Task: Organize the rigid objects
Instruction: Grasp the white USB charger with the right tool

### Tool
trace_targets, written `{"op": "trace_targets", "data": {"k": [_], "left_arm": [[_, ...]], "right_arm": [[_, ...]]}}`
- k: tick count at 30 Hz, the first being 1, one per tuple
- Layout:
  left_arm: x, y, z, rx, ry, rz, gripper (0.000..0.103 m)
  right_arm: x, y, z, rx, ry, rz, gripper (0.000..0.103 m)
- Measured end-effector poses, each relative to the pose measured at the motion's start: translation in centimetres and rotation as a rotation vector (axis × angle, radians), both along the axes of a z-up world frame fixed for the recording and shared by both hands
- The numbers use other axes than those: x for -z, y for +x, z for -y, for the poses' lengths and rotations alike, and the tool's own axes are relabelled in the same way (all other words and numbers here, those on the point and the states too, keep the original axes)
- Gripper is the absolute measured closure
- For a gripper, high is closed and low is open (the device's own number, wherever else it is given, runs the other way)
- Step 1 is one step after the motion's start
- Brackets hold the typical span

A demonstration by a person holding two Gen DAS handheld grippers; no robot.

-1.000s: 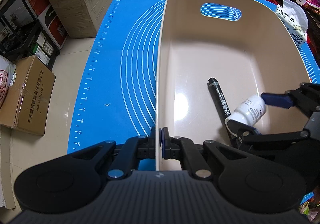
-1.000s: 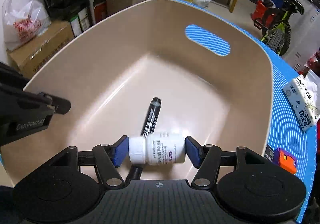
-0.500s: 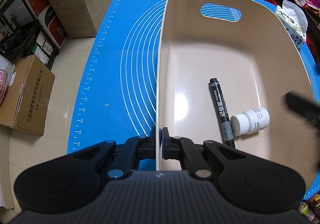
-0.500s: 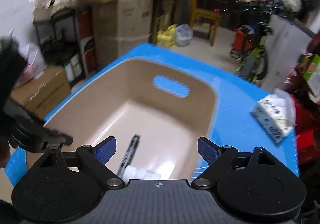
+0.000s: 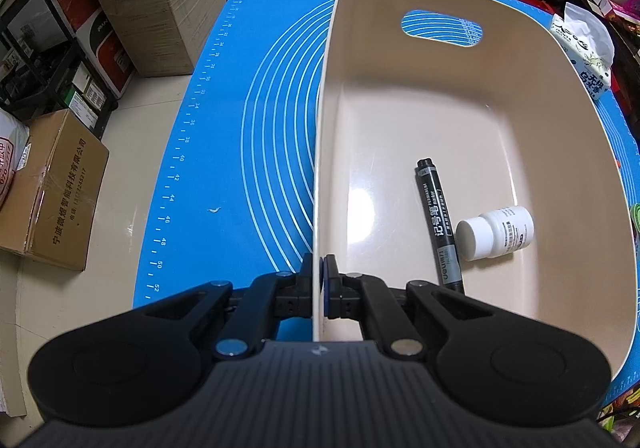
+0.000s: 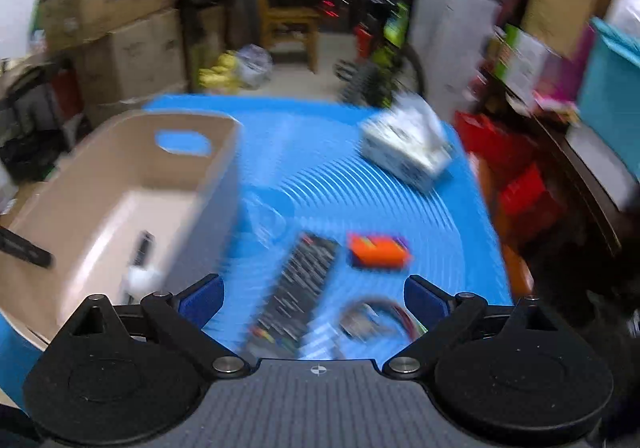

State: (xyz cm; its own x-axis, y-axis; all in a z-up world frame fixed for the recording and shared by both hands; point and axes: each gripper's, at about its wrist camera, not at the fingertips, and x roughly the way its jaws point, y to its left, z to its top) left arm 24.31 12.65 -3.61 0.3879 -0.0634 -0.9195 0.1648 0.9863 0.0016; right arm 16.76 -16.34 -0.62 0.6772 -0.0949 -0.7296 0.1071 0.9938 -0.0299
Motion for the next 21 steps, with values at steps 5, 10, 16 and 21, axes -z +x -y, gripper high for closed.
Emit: {"op": "trace_targets", "data": {"k": [5,10,16,21], "left_arm": [[0.0,0.0,0.0,-0.001,0.000,0.000,0.098],[0.0,-0.1,0.0,-0.001,0.002,0.000,0.098],[0.0,-0.1,-0.1,-0.001,0.005,0.000,0.098],[0.0,-0.1,0.0,0.000,0.005,0.000,0.098]], "right_arm": [[3.6,-2.6,3.3,0.113,0.055,-0.078,0.006],[6.4,-3.3,3.2,0.131,0.074,-0.117,0.008],[9.0,-2.6,2.2,0.124,0.086,-0.167,0.015],[10.1,-2.3,1.8,0.116,0.097,-0.180,0.026]]}}
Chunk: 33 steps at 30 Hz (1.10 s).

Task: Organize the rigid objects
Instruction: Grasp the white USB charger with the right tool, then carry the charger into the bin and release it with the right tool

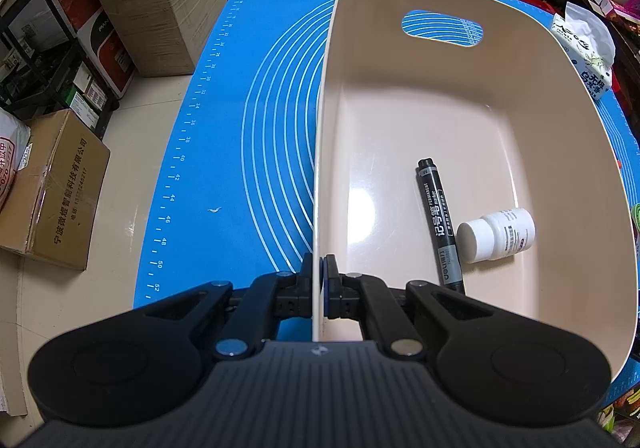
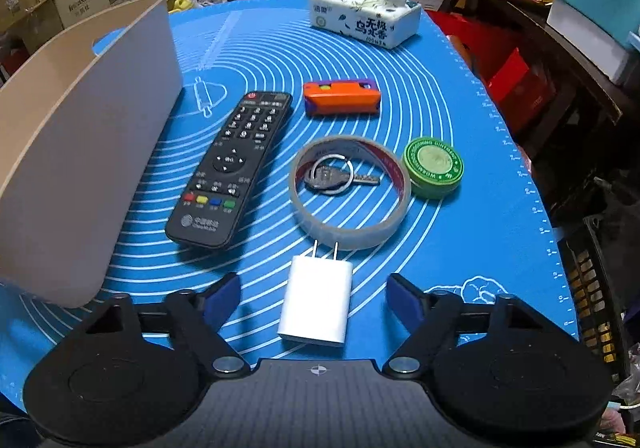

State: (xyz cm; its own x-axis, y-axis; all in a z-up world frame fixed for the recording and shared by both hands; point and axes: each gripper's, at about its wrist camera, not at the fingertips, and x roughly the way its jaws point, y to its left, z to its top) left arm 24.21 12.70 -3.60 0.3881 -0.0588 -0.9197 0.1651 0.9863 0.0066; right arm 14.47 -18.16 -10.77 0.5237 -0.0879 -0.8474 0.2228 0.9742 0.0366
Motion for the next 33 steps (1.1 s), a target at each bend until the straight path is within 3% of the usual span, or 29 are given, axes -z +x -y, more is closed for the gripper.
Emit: {"op": "trace_targets", "data": {"k": [2,10,18,33], "left_arm": [[0.0,0.0,0.0,-0.001,-0.002,0.000,0.098],[0.0,0.0,0.0,0.000,0.000,0.000,0.098],[0.0,0.0,0.0,0.000,0.000,0.001,0.098],[0.0,0.0,0.0,0.001,0.000,0.001,0.099]], "right_arm": [[0.4,0.0,0.1,0.003,0.009,-0.011,0.037],[0.7,-0.2,0.2,0.010,0.016,-0.013,0.059],[-0.1,-0.5,-0.8,0.012,-0.047,0.023,0.060],[-8.2,0.7,-2.7,-0.023,-0.079,0.246,0.060]]}}
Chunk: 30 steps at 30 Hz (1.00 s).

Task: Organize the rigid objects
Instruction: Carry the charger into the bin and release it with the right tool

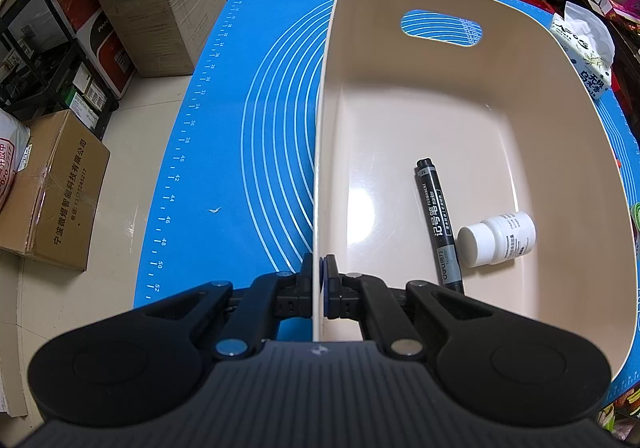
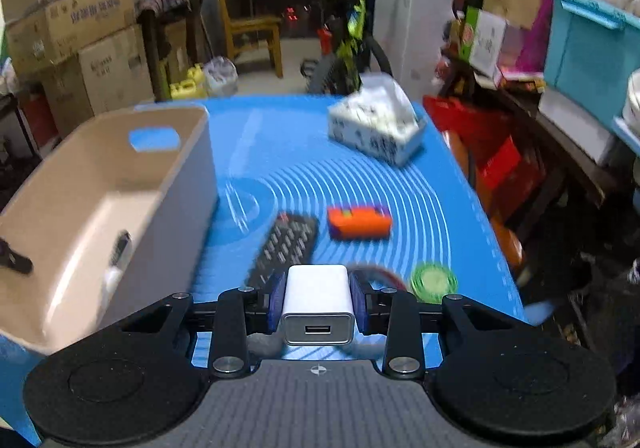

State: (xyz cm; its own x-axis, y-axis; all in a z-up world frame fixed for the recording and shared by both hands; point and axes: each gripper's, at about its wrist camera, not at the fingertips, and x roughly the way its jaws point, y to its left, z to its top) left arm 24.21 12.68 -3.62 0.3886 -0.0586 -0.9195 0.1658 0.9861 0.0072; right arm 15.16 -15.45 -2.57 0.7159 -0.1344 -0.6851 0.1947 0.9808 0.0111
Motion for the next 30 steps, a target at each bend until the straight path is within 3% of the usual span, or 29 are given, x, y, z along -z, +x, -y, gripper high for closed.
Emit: {"op": "trace_targets", "data": {"k": [9,15,24,30], "left_arm": [[0.0,0.0,0.1,0.000,0.000,0.000,0.099],[0.0,0.0,0.1,0.000,0.000,-0.001,0.099],[-0.1,0.0,0.1,0.002,0.002,-0.001,0.099],[-0.1,-0.1,0.0,0.003,0.001,0.000,0.099]], "right_arm": [[-5.0,3.5,-3.4,-0.091,-0.001,0.134,0.060],[-5.8,6.5,-7.7,-0.215,0.008,0.165,0.060],[-2.7,10.5,-14.3,-0.376,-0.067,0.049,0.060],[0.2,11.7,-16.9,-0.435,-0.133,-0.074,0.060]]}}
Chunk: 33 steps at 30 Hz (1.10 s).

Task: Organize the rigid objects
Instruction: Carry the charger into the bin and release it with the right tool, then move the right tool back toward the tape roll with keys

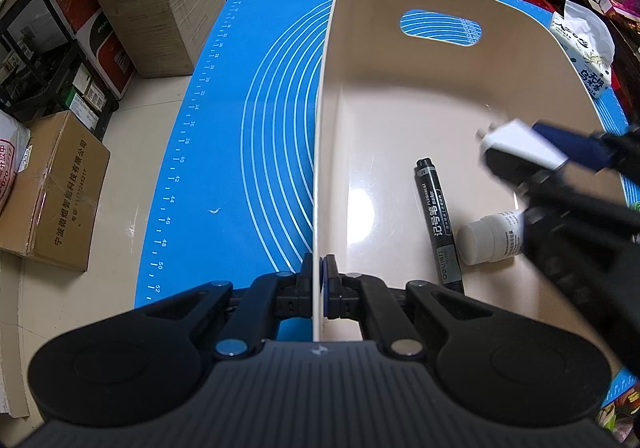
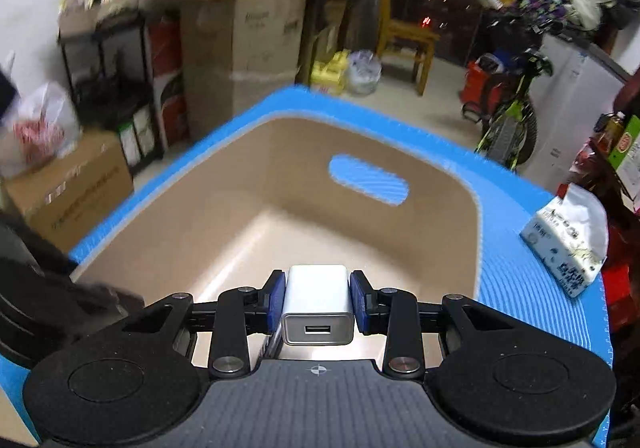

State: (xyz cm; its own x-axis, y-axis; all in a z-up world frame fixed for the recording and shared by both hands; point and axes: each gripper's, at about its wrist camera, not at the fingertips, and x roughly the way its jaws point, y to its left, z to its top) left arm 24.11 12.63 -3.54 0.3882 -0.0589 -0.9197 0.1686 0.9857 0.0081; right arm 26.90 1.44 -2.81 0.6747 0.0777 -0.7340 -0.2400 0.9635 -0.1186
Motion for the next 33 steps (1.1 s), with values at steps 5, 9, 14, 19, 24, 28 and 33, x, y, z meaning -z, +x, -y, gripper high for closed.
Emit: {"op": "trace_targets", "data": {"k": [5,9,14,19,24,28,33], "left_arm": [[0.0,0.0,0.0,0.000,0.001,0.000,0.099],[-0.1,0.0,0.0,0.004,-0.001,0.005,0.100],[-0.1,0.1,0.0,0.004,0.000,0.004,0.100],[-0.1,0.1,0.0,0.005,0.000,0.006,0.100],[-0.1,0.1,-0.1,0.004,-0.002,0.004,0.099],[-0.1,0.1,-0.2,0.003,-0.004,0.003,0.099],[-0.1,0.1,-0.2,0.003,-0.004,0.002,0.099]], "right_arm": [[2.3,0.7,-0.4,-0.031,-0.031,-0.099,0.060],[3.1,1.0,-0.3,-0.033,-0.041,-0.147,0.060],[3.8,1.8,-0.4,-0.037,-0.060,-0.221,0.060],[3.2,1.8,-0.3,-0.026,-0.041,-0.205,0.039],[1.6,1.0,0.9,-0.028,0.015,-0.148,0.034],[-0.8,-0.3,2.6,-0.016,0.050,-0.076,0.032],[-4.6,-2.5,6.9,0.055,0.089,0.050,0.031]]}}
